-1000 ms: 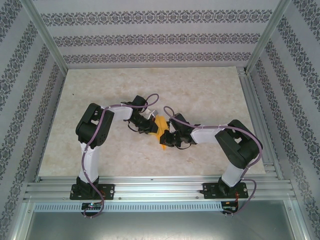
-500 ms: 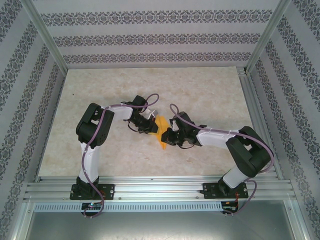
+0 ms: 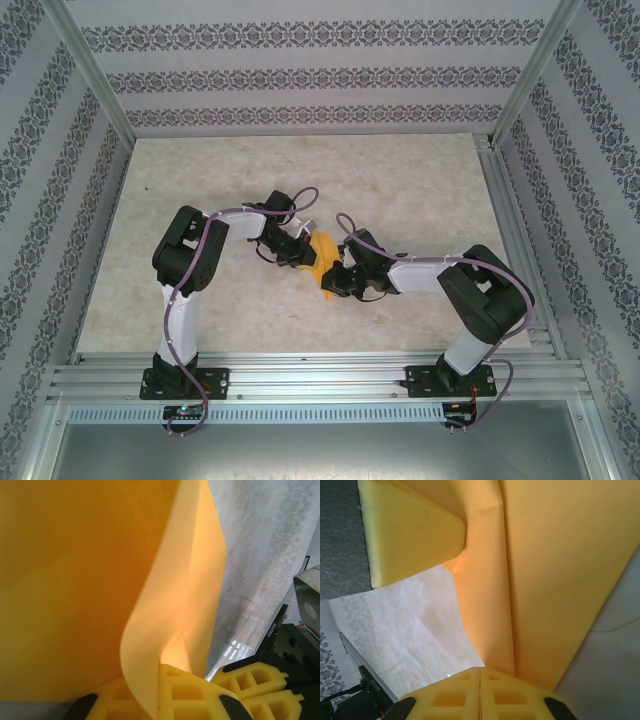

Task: Fold a paper plane with a square sheet of paper (pick it up from the middle)
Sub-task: Fourth fold the wing at the center of the table.

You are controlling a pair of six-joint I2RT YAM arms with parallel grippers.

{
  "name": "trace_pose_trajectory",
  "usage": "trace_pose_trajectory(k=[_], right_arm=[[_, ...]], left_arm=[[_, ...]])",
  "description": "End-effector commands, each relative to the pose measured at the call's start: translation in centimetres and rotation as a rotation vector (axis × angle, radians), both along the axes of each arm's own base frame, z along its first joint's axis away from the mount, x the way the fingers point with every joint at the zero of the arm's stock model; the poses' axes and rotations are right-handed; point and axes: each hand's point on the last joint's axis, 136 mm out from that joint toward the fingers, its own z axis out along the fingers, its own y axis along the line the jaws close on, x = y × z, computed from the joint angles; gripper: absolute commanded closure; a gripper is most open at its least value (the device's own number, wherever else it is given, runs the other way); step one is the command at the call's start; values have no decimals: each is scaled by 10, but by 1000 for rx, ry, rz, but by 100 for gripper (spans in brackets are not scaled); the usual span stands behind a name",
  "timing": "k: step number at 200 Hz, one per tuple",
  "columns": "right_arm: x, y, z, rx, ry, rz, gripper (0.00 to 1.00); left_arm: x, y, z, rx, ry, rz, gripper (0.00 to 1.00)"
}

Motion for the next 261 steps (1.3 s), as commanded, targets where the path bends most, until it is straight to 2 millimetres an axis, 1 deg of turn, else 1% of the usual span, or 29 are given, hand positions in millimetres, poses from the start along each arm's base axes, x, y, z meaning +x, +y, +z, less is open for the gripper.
trace_pose_trajectory(k=[1, 40, 80, 144, 150, 166, 194, 207, 222, 233, 261], right_arm=[[-6, 6, -4, 20, 16, 17, 93], [-10, 2, -12, -8, 32, 17, 92], [-16, -7, -23, -60, 52, 15, 93], [-29, -3, -38, -43, 101, 16, 93], [-27, -3, -37, -38, 94, 14, 93], [-21, 1, -22, -17, 58, 9, 92], [-7, 1, 10, 0, -15, 9, 92], [-3, 1, 20, 14, -37, 1, 92], [2, -1, 26, 20, -54, -15, 92], [3, -2, 27, 21, -59, -20, 92], [3, 4, 20, 40, -32, -12, 92]], left_arm=[[7, 10, -15, 39, -4, 9, 100], [8, 12, -16, 40, -1, 13, 100], [8, 14, -17, 45, -1, 16, 100], [11, 14, -17, 42, 1, 20, 100], [11, 15, -18, 44, 1, 19, 100], [10, 15, -19, 45, 4, 18, 100], [9, 15, -18, 43, 4, 18, 100], [9, 14, -18, 39, 5, 16, 100], [9, 14, -18, 38, 4, 16, 100], [9, 14, -17, 36, 5, 15, 100], [9, 13, -16, 29, 3, 12, 100]])
